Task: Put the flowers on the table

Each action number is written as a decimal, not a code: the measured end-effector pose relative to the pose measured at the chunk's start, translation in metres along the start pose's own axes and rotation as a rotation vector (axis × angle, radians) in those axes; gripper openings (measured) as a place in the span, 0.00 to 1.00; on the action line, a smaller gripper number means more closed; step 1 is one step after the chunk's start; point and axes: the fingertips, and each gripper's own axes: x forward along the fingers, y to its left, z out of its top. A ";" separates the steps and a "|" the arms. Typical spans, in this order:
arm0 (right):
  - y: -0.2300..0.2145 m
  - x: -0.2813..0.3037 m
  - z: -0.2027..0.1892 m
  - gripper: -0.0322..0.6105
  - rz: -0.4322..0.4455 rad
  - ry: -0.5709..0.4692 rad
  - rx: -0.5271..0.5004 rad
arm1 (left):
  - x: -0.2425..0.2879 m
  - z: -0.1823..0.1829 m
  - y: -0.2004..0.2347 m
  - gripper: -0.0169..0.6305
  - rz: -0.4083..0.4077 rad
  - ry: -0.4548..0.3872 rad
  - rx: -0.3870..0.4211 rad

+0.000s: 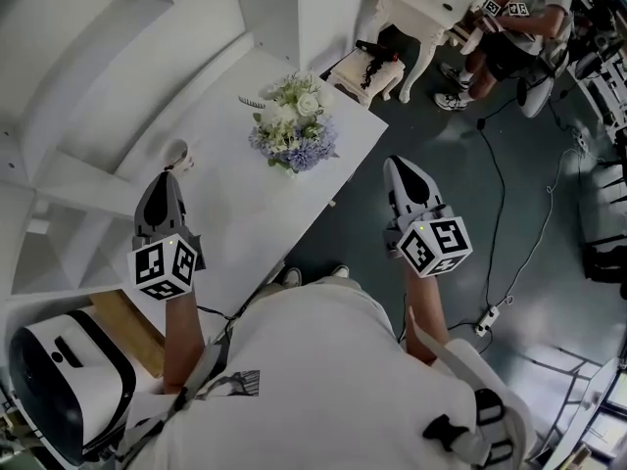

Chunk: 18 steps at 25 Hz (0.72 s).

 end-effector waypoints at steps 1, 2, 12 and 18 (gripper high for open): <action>0.002 -0.001 0.002 0.06 0.000 0.000 -0.008 | -0.003 0.005 0.003 0.05 0.005 -0.016 -0.005; 0.004 -0.001 0.004 0.06 0.000 -0.001 -0.018 | -0.005 0.010 0.004 0.05 0.008 -0.031 -0.011; 0.014 -0.002 0.029 0.06 -0.027 -0.019 -0.085 | -0.011 0.021 0.007 0.05 -0.015 -0.085 -0.051; 0.027 -0.002 0.034 0.06 -0.021 -0.011 -0.105 | -0.011 0.010 0.008 0.05 -0.025 -0.082 -0.083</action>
